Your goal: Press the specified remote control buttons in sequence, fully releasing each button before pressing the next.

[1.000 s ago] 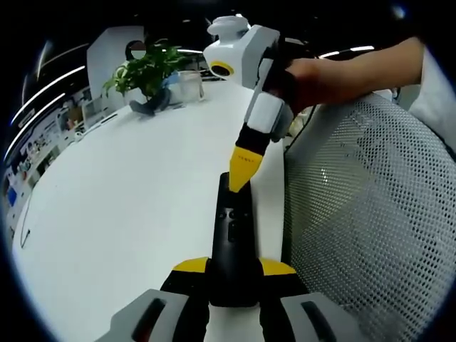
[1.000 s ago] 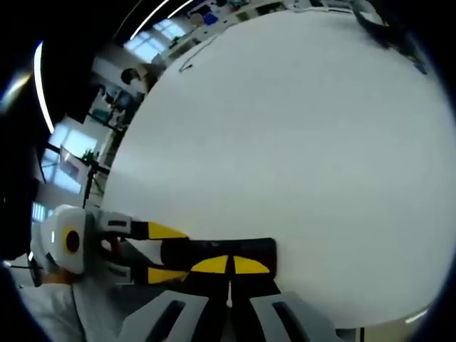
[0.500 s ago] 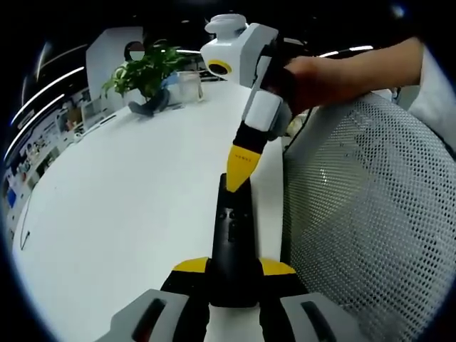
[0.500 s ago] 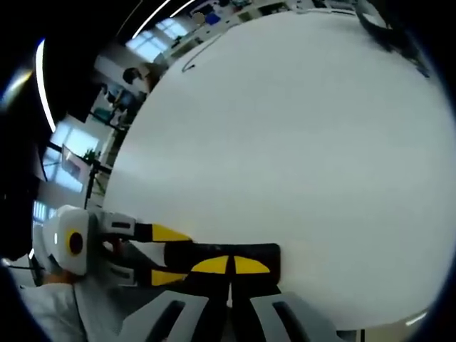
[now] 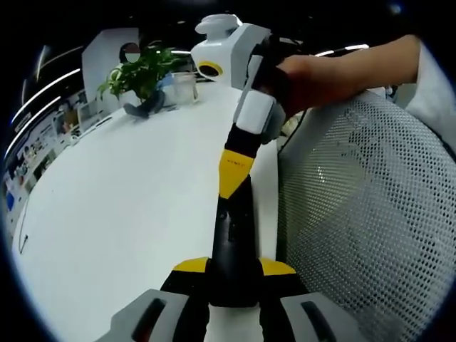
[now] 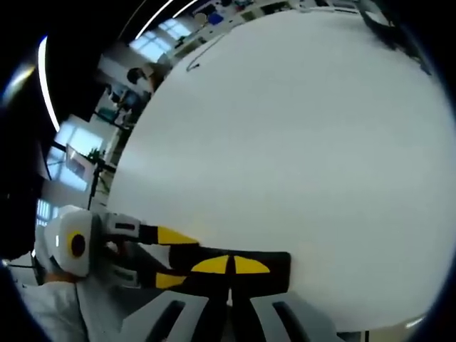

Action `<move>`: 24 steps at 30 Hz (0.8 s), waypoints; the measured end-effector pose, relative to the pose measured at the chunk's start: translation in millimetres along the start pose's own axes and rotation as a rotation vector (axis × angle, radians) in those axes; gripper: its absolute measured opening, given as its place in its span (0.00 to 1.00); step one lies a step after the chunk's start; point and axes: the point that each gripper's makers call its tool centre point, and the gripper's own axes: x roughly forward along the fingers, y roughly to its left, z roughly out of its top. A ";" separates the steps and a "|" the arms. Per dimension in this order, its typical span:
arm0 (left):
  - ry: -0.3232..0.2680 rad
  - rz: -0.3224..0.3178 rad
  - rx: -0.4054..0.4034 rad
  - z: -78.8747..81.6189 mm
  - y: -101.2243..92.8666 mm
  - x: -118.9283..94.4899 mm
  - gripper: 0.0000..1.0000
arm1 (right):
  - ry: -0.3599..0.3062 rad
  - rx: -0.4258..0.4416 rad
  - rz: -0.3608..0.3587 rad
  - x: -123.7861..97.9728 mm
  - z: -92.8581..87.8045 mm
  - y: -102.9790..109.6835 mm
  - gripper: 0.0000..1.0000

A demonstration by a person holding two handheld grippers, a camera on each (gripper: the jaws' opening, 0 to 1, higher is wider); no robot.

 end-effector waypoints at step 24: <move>-0.013 0.000 0.000 -0.2 0.4 -0.1 0.24 | 0.101 -0.017 -0.107 4.1 1.6 -0.7 0.00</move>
